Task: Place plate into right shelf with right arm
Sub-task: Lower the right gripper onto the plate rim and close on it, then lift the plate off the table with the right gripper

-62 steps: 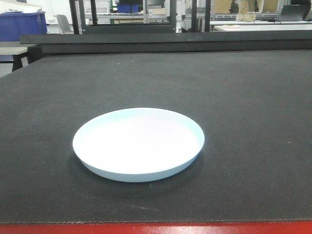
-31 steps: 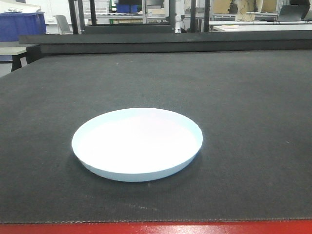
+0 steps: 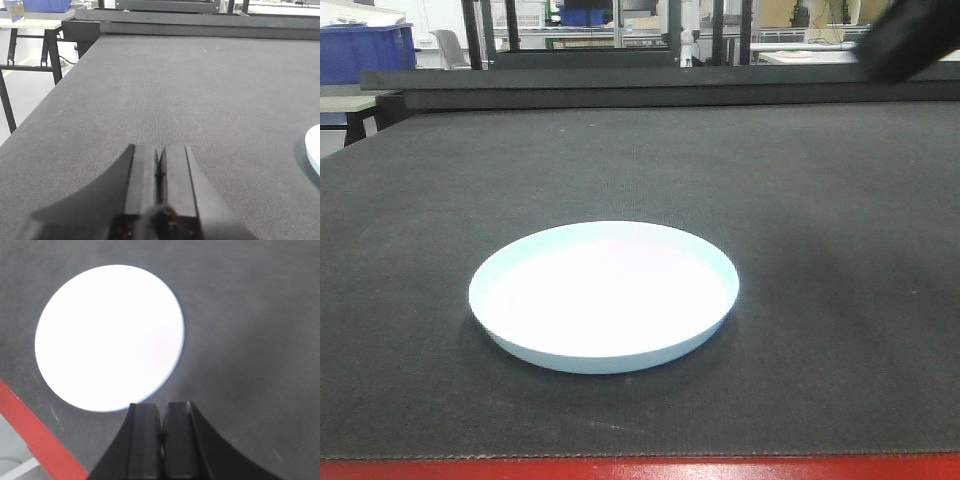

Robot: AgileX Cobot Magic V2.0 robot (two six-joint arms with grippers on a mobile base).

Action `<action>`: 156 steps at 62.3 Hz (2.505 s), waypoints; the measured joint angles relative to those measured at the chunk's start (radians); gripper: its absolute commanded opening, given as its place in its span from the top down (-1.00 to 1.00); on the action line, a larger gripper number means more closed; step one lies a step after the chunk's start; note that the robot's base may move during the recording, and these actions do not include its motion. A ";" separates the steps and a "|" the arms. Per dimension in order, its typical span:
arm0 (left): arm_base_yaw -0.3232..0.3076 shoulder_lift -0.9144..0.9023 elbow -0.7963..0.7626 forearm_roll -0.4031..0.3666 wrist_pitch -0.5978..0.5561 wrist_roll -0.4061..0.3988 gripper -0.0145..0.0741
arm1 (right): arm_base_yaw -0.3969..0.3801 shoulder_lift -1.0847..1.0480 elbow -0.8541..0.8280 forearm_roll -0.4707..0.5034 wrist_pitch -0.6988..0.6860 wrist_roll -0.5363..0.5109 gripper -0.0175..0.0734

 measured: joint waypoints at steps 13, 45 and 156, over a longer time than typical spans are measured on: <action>0.000 0.000 0.000 0.000 0.000 0.000 0.78 | 0.081 0.215 -0.081 0.012 -0.057 -0.011 -0.78; 0.000 0.000 0.000 0.000 0.000 0.000 0.78 | 0.081 0.475 -0.179 0.014 -0.055 -0.013 -0.77; 0.000 0.000 0.000 0.000 0.000 0.000 0.78 | 0.035 0.039 -0.225 -0.064 -0.029 0.061 0.48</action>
